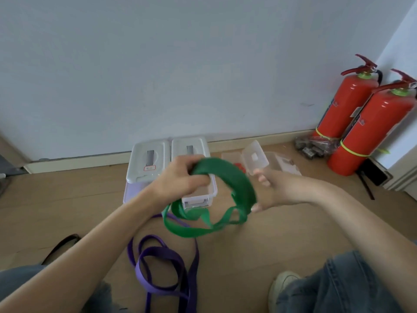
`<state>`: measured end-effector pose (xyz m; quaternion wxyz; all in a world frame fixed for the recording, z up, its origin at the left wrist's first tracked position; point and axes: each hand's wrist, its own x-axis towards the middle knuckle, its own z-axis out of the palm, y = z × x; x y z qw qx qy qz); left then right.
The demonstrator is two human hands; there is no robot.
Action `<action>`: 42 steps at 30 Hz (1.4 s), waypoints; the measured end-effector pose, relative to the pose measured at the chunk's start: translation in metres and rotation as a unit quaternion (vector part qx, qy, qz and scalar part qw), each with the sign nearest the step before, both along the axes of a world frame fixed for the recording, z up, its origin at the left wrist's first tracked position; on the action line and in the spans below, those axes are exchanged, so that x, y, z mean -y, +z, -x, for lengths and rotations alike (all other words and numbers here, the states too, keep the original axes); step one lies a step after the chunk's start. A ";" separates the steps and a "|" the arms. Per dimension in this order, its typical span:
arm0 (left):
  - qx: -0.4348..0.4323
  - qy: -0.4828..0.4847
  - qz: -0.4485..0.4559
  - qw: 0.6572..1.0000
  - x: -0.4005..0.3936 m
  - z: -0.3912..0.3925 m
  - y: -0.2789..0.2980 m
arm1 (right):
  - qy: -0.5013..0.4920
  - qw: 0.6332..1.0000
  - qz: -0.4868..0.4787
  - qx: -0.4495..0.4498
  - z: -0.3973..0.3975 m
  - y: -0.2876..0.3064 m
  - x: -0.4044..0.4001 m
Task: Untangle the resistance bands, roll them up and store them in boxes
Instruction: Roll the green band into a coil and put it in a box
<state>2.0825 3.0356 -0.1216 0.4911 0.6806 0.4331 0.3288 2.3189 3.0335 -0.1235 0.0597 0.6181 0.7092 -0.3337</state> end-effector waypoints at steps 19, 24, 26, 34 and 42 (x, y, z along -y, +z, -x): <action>-0.118 -0.076 -0.017 0.990 0.012 -0.011 -0.064 | -0.094 0.761 -0.061 -0.639 0.029 0.029 0.021; -0.008 -0.003 -0.059 0.998 0.006 -0.009 -0.021 | -0.107 0.712 -0.091 -0.688 0.015 0.036 0.014; 0.111 0.050 -0.065 0.990 0.004 0.000 0.014 | -0.085 0.820 -0.172 -0.539 0.010 0.033 0.009; -0.125 -0.088 -0.056 0.987 0.021 -0.016 0.027 | 0.063 0.970 0.031 -0.234 0.031 0.012 0.015; -0.191 -0.054 -0.129 0.972 0.011 -0.012 -0.040 | 0.017 0.923 -0.181 -0.340 0.047 0.029 0.025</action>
